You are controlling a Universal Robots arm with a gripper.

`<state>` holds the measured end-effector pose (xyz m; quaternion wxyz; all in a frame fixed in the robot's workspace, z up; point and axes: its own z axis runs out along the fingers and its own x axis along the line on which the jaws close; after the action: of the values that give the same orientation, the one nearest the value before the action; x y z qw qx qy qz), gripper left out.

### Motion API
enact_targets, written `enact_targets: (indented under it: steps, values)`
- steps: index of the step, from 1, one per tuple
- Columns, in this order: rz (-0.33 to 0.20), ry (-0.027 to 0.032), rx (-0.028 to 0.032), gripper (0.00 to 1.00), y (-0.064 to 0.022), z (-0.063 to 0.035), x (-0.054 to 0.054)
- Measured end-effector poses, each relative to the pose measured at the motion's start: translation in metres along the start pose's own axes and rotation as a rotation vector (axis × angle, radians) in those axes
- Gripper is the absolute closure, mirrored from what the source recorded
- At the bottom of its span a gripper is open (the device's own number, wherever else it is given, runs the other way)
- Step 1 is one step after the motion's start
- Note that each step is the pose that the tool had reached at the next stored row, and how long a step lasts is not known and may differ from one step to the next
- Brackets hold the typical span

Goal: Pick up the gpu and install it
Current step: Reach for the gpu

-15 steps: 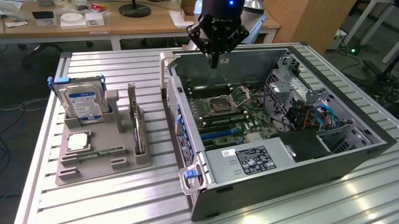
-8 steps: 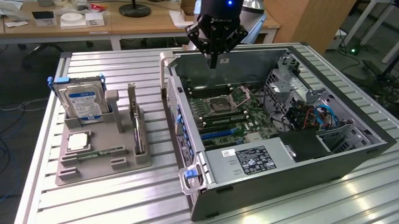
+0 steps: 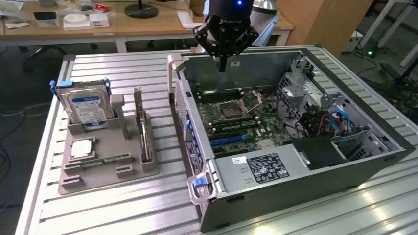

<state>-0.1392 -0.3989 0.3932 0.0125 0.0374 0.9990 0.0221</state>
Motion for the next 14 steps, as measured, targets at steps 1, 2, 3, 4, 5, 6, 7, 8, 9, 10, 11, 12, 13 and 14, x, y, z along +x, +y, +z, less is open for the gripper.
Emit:
enact_targets:
  steps: [1,2,3,4,5,6,7,8,9,10,11,12,13,14]
  values:
    - [0.000,0.0000,0.0001,0.90,0.0000,0.0000,0.0003]
    - [0.000,0.0001,0.0000,0.90,-0.0001,0.0000,0.0006]
    - [0.000,0.0000,0.0001,0.90,-0.0001,0.0000,0.0009]
    - [0.000,0.0000,0.0001,0.90,-0.0001,-0.0001,0.0012]
    - [0.000,0.0000,0.0001,0.90,-0.0001,-0.0001,0.0015]
    - [0.000,0.0000,0.0001,0.90,-0.0001,-0.0001,0.0018]
    - [0.000,0.0000,0.0000,0.90,-0.0002,-0.0001,0.0021]
    - [0.000,0.0000,0.0000,0.90,-0.0002,-0.0001,0.0024]
    - [0.000,0.0000,0.0001,0.90,-0.0002,-0.0001,0.0026]
    - [0.000,0.0000,0.0000,0.90,-0.0002,-0.0001,0.0029]
    - [0.000,0.0000,0.0001,0.90,-0.0002,-0.0001,0.0032]
    - [0.000,0.0000,0.0000,0.90,-0.0003,-0.0001,0.0035]
    - [0.000,0.0000,0.0000,0.90,-0.0003,-0.0001,0.0039]
    - [0.000,0.0001,0.0000,0.90,-0.0003,-0.0001,0.0043]
